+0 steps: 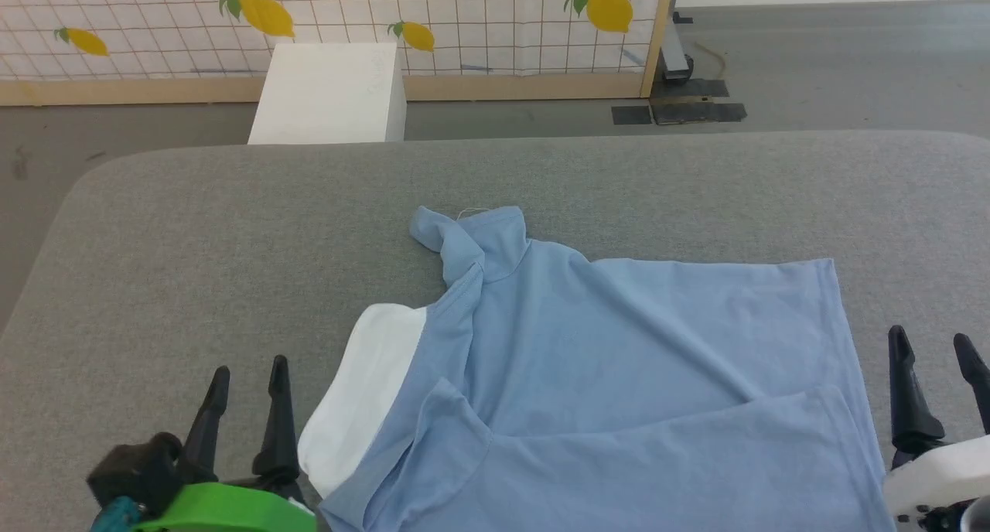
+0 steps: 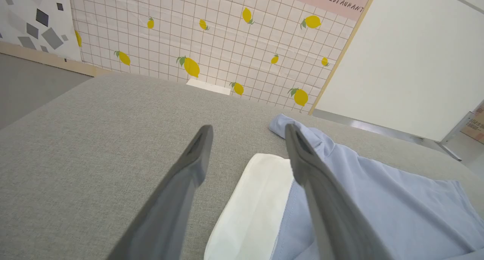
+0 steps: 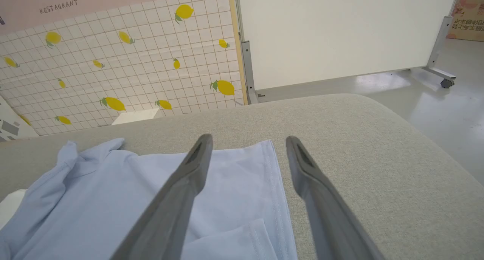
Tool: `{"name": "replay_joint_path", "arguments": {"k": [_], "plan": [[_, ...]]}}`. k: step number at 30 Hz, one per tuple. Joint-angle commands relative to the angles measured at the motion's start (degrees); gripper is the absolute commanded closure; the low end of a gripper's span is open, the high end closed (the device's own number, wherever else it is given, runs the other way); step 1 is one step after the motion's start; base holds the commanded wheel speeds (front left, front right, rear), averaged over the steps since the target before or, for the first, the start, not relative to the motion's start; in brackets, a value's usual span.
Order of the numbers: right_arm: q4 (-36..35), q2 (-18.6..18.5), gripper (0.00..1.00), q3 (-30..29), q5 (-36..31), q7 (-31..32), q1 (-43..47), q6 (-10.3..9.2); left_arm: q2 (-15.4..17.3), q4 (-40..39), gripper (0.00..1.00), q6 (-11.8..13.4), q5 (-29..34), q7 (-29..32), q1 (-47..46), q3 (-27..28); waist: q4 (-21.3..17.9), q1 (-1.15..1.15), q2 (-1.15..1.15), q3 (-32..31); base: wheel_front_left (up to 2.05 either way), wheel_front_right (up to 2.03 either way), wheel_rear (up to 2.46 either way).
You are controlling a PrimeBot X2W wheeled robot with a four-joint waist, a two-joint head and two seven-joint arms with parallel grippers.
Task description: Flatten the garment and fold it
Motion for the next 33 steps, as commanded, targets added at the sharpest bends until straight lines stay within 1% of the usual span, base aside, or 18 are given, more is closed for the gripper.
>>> {"name": "replay_joint_path", "arguments": {"k": [1, 4, 6, 8, 11, 13, 15, 16, 17, 19, 22, 25, 30, 33], "plan": [[0.72, -0.08, 0.0, 0.81, -0.73, -2.26, -0.05, -0.09, -0.74, 1.09, 0.0, 0.59, 1.93, -2.14, -1.06, -0.36, -0.2, 0.0, 0.0, 0.13, 0.0, 0.0, 0.0], [2.9, -0.08, 0.0, 2.24, -0.72, -5.89, 0.56, -0.09, -1.82, 3.51, 0.0, 1.51, 5.53, -4.57, -2.43, -1.31, -0.53, 0.0, 0.0, 0.61, 0.0, 0.0, 0.0], [4.55, -0.08, 0.0, 3.05, -1.13, -7.15, 0.5, -0.09, -2.28, 4.68, 0.0, 1.45, 6.48, -4.95, -3.84, -1.92, -0.9, 0.0, 0.0, 1.14, 0.0, 0.0, 0.0], [5.37, -0.08, 0.0, 3.71, -0.96, -8.08, 0.24, -0.09, -2.08, 5.26, 0.0, 1.33, 7.27, -4.82, -5.96, -2.29, -1.41, 0.0, 0.0, 1.71, 0.0, 0.0, 0.0], [6.46, -0.08, 0.0, 3.91, -1.39, -8.99, -0.39, -0.09, -0.66, 5.08, 0.0, 0.89, 8.5, -2.23, -10.38, -2.97, -2.01, 0.0, 0.0, 2.42, 0.0, 0.0, 0.0], [7.0, -0.07, 0.0, 3.91, -1.29, -9.49, -0.8, -0.09, 0.86, 5.21, 0.0, -0.42, 8.58, 1.16, -14.35, -3.61, -2.32, 0.0, 0.0, 2.88, 0.0, 0.0, 0.0], [7.34, -0.07, 0.0, 3.92, -1.32, -9.77, -1.13, -0.09, 2.66, 6.16, 0.0, -2.26, 8.13, 7.54, -18.53, -5.16, -2.56, 0.0, 0.0, 3.48, 0.0, 0.0, 0.0], [7.48, -0.07, 0.0, 3.8, -1.43, -9.88, -1.29, -0.09, 2.58, 6.27, 0.0, -3.55, 6.54, 10.35, -21.25, -5.6, -2.58, 0.0, 0.0, 3.89, 0.0, 0.0, 0.0], [7.55, -0.07, 0.0, 3.74, -1.49, -10.01, -1.48, -0.09, 2.07, 6.6, 0.0, -3.96, 4.78, 12.64, -23.25, -5.46, -2.62, 0.0, 0.0, 4.42, 0.0, 0.0, 0.0], [7.67, -0.07, 0.0, 3.74, -1.49, -10.36, -2.12, -0.09, 3.95, 7.88, 0.0, -6.53, 4.57, 18.67, -28.28, -7.52, -2.75, 0.0, 0.0, 5.67, 0.0, 0.0, 0.0], [7.9, -0.07, 0.0, 3.93, -1.32, -10.83, -3.16, -0.09, 3.96, 11.06, 0.0, -8.94, 2.42, 25.33, -36.06, -8.83, -2.98, 0.0, 0.0, 7.45, 0.0, 0.0, 0.0], [8.19, -0.07, 0.0, 4.51, -1.19, -11.06, -4.23, -0.09, 3.73, 15.73, 0.0, -10.77, 1.14, 30.92, -43.23, -10.23, -3.45, 0.0, 0.0, 9.21, 0.0, 0.0, 0.0], [8.49, -0.07, 0.0, 5.21, -1.08, -11.31, -6.09, -0.09, 2.85, 23.06, 0.0, -12.25, -1.02, 38.39, -51.99, -11.79, -4.66, 0.0, 0.0, 12.72, 0.0, 0.0, 0.0], [8.48, -0.07, 0.0, 5.24, -1.12, -11.43, -7.14, -0.09, 1.55, 26.48, 0.0, -12.05, -3.51, 42.12, -55.68, -11.31, -5.29, 0.0, 0.0, 15.47, 0.0, 0.0, 0.0]]}}
